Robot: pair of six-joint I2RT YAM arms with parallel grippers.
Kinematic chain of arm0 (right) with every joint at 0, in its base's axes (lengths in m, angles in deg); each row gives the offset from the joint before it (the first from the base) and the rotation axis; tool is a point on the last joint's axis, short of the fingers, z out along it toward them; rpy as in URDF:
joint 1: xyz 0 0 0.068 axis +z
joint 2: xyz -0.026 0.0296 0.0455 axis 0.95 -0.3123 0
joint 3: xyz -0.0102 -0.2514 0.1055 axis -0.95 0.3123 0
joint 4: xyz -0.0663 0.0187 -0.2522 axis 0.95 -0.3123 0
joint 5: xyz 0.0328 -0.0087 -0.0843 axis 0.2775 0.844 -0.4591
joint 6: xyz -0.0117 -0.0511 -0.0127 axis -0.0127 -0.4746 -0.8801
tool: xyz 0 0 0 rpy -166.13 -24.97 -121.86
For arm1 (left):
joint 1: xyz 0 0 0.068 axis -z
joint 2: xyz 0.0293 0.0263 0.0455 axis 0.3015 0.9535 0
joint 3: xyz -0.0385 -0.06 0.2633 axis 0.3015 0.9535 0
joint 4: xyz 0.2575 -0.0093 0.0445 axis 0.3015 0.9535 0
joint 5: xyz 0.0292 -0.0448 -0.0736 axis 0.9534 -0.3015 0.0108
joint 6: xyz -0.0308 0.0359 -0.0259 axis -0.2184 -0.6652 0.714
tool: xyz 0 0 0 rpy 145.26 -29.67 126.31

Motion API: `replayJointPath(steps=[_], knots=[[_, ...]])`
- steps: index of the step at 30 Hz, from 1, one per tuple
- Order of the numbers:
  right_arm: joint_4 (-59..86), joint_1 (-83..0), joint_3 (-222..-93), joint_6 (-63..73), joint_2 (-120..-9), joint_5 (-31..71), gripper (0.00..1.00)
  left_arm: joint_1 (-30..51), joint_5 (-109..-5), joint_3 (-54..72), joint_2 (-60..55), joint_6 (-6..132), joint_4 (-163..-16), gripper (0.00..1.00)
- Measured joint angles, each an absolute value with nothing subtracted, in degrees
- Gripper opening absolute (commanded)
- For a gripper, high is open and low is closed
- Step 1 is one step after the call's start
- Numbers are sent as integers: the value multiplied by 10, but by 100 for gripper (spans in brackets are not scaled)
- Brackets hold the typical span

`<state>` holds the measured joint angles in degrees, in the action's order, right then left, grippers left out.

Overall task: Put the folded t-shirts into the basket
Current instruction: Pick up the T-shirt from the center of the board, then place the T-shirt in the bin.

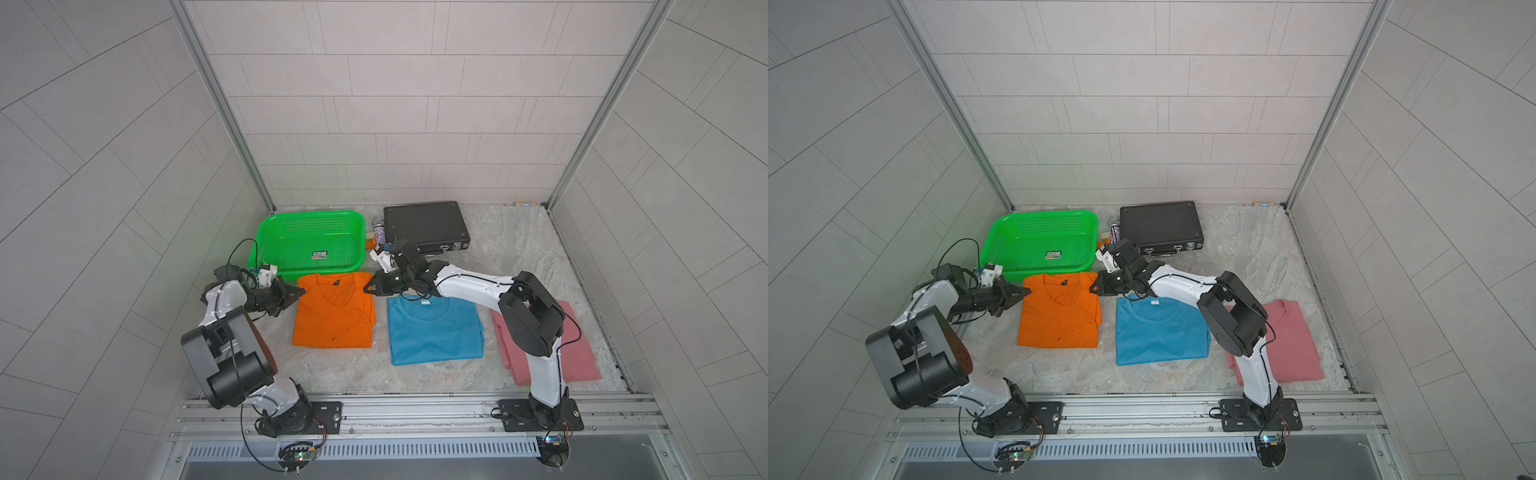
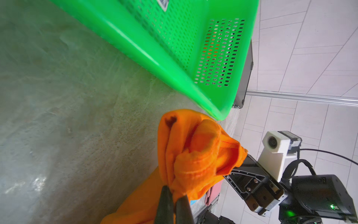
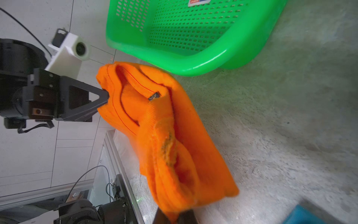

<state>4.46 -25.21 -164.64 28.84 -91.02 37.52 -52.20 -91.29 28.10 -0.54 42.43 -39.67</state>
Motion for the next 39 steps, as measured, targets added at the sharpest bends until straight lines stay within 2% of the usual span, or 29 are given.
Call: replayJointPath(steps=[10, 18, 28, 39], knots=[[-14, -248, -1757, 233, -910, 374, 0, -541, -926, 280, -37, 415, -395, 0], [-60, -248, -1875, 202, -934, 374, 0, -563, -932, 211, -52, 417, -383, 0], [-97, -248, -2042, 179, -1046, 364, 0, -563, -932, 143, -41, 455, -416, 0], [-99, -261, -2242, 194, -1188, 347, 0, -551, -903, 93, 6, 531, -528, 0]])
